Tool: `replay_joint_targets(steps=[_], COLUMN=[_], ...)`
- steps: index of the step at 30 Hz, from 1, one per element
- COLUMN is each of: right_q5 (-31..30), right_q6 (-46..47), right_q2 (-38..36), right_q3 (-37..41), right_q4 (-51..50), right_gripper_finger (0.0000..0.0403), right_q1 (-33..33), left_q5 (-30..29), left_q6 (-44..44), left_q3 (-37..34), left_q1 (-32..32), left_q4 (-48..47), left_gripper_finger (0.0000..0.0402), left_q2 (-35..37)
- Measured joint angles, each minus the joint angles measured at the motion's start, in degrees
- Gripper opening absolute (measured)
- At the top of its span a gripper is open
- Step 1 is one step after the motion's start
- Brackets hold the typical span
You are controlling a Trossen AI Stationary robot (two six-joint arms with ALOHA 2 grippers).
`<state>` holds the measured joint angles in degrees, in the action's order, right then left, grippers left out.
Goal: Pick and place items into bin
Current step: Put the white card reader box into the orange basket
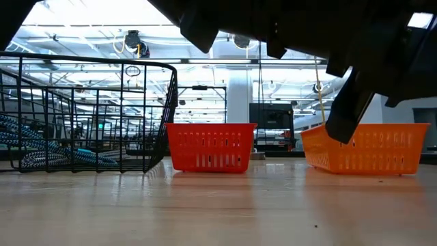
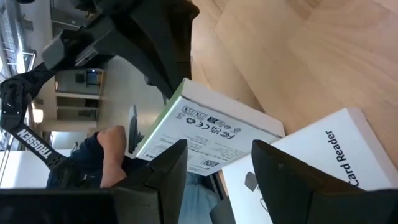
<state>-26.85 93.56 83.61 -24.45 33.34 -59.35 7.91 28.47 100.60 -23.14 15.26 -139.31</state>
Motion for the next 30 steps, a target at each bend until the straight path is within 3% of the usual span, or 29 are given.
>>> replay_joint_targets(steps=[10,19,30], right_q5=[-0.07,-0.11,-0.34], right_q6=[-0.20,-0.93,-1.31], right_q2=[0.00,0.00,0.00], right_q3=[0.00,0.00,0.00], right_q4=[-0.17,-0.36,-0.63], right_gripper_finger=[0.0173,0.0173,0.0173], right_q1=[0.00,0.04,0.07], left_q5=[-0.02,0.01,0.08], left_q6=[0.38,0.90,1.01], left_q3=[0.00,-0.02,-0.04], left_q1=[-0.02,0.07,0.07], left_q4=[1.33,2.00,3.14], left_gripper_finger=[0.0004,0.0024,0.0008], left_q2=[0.05,0.05,0.05])
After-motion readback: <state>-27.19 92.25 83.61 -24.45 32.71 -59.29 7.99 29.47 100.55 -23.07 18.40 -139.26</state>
